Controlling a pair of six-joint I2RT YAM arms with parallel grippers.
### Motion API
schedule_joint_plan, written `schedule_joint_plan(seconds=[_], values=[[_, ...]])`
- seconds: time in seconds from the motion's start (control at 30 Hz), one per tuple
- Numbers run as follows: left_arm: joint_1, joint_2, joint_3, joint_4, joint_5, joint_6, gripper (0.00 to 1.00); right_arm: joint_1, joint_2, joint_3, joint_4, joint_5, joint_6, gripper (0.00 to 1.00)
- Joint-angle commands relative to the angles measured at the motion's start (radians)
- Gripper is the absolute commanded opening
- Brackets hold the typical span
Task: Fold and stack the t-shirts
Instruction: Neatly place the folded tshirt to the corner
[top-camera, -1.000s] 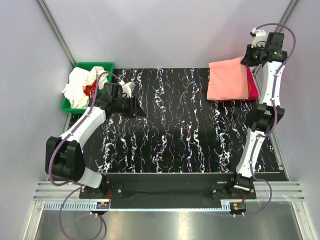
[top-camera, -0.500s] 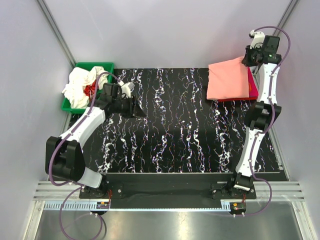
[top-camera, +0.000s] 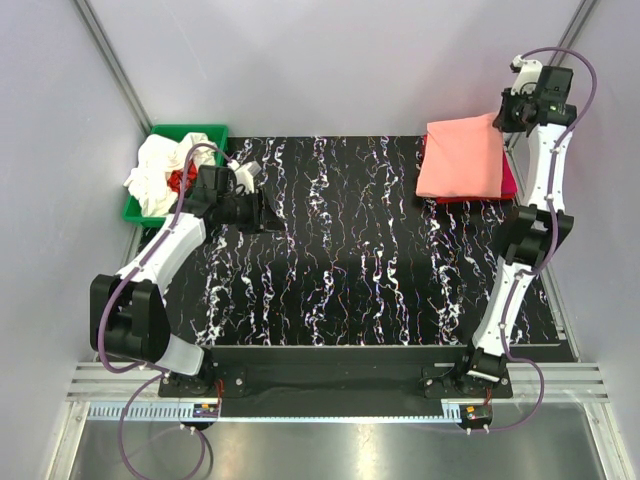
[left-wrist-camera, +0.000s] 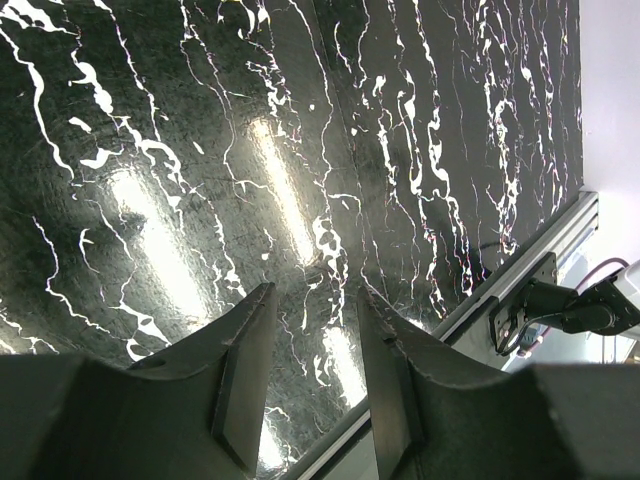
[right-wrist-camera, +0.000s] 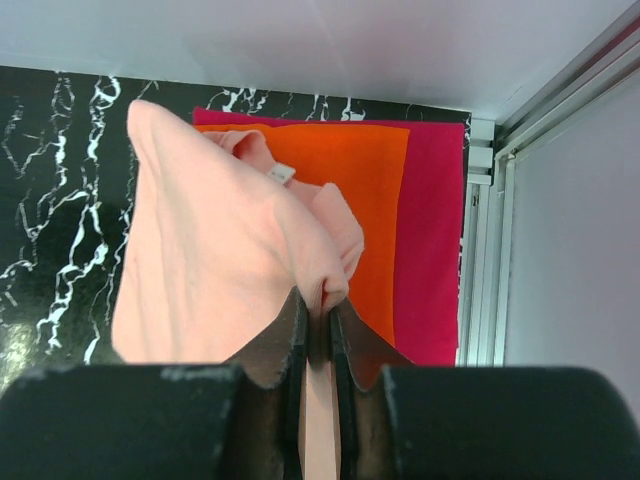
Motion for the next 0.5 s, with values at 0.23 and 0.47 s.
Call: schedule_joint_plan(seconds=[0.23,0.47], values=[[0.002,-0.044,0.008,0.030,0.035,0.006,0.43,-0.015,-0.172,-0.038,0.041,-0.055,-0.054,0.00],[0.002,-0.041,0.008,0.030,0.032,0.007,0.43,-0.021,-0.023,0.122,0.044,-0.066,-0.055,0.00]])
